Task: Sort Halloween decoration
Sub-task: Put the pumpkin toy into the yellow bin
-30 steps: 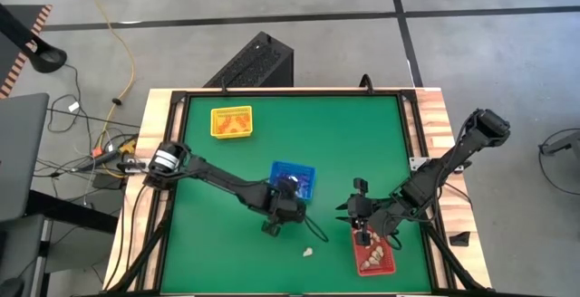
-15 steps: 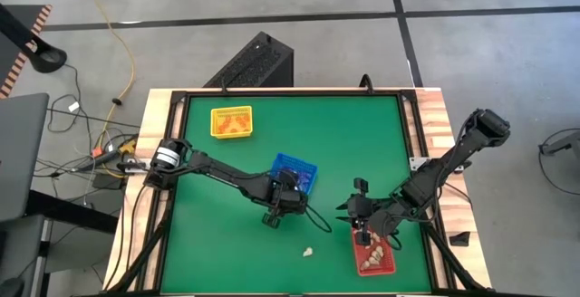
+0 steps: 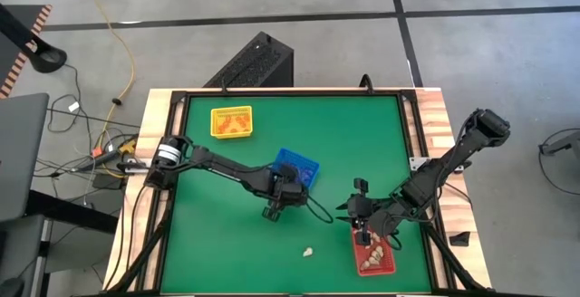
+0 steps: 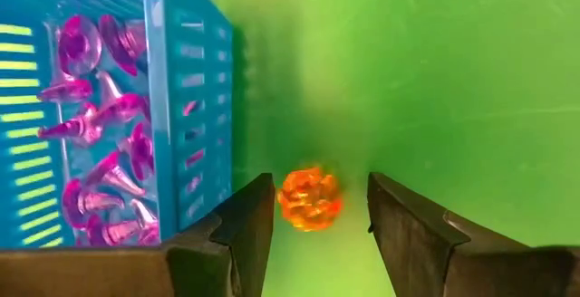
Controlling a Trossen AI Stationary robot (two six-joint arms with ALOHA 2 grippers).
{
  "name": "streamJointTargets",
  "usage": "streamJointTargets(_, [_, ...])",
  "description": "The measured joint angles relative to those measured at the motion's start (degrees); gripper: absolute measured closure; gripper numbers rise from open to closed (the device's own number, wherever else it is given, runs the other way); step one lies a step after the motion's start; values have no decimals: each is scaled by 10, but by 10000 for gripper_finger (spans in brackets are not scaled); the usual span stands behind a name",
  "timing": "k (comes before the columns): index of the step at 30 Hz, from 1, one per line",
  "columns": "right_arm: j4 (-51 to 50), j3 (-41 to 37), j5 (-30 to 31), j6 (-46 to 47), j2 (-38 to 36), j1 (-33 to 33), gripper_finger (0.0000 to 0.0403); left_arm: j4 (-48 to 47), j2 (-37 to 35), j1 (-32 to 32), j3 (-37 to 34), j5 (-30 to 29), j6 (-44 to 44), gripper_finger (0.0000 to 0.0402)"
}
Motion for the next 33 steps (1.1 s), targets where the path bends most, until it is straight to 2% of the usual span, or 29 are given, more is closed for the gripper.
streamJointTargets(8, [0, 0, 0, 0, 0, 0, 255, -5, 0, 21, 0, 53, -1, 235])
streamJointTargets(25, [0, 0, 0, 1, 0, 0, 255, -7, -1, 23, -7, 85, -5, 236])
streamJointTargets(28, [0, 0, 0, 1, 0, 0, 255, -8, -1, 23, -7, 89, -5, 248])
streamJointTargets(33, [0, 0, 0, 1, 0, 0, 255, -8, -1, 23, -7, 96, -7, 298])
